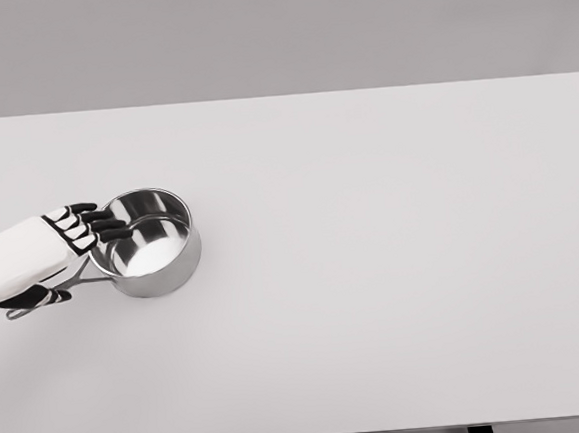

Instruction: Rotate pot handle

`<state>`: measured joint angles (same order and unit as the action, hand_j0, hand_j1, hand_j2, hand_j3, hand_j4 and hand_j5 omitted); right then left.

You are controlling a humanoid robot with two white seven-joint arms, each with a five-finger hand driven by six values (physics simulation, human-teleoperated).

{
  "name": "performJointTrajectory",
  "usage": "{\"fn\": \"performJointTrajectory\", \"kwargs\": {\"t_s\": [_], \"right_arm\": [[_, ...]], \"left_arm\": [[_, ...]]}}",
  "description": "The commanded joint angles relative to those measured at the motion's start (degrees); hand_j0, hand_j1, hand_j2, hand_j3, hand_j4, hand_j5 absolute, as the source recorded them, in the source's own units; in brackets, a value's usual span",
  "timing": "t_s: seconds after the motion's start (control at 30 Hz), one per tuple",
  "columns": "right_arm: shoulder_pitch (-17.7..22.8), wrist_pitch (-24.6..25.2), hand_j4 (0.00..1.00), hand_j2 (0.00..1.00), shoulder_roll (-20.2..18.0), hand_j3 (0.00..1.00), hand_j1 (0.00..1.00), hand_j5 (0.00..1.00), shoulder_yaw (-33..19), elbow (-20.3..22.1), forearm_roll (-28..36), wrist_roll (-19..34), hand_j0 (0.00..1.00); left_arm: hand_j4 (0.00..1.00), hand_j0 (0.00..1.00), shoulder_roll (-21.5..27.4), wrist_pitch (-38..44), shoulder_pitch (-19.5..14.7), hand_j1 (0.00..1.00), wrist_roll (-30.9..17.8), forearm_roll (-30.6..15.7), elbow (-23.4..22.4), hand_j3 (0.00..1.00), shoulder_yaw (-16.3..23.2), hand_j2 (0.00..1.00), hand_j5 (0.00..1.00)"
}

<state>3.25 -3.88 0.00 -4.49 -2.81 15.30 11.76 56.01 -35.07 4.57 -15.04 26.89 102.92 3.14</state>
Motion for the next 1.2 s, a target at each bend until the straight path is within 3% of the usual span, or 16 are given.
{"fn": "performJointTrajectory", "kwargs": {"t_s": [0.0,0.57,1.17], "right_arm": [[0.00,-0.07,1.00,1.00,0.00,1.00,1.00,1.00,0.00,0.00,-0.01,0.01,1.00],[0.00,0.01,1.00,1.00,0.00,1.00,1.00,1.00,0.00,0.00,-0.01,0.01,1.00],[0.00,0.01,1.00,1.00,0.00,1.00,1.00,1.00,0.00,0.00,-0.01,0.01,1.00]], "left_arm": [[1.00,1.00,-0.11,0.07,0.17,1.00,0.01,-0.08,0.35,1.00,-0.06,1.00,1.00],[1.00,1.00,-0.98,0.07,1.23,1.00,0.01,3.17,-0.62,1.00,-0.33,1.00,1.00],[1.00,1.00,-1.07,0.07,1.41,1.00,0.01,3.26,-2.90,1.00,-3.14,1.00,1.00]]}}
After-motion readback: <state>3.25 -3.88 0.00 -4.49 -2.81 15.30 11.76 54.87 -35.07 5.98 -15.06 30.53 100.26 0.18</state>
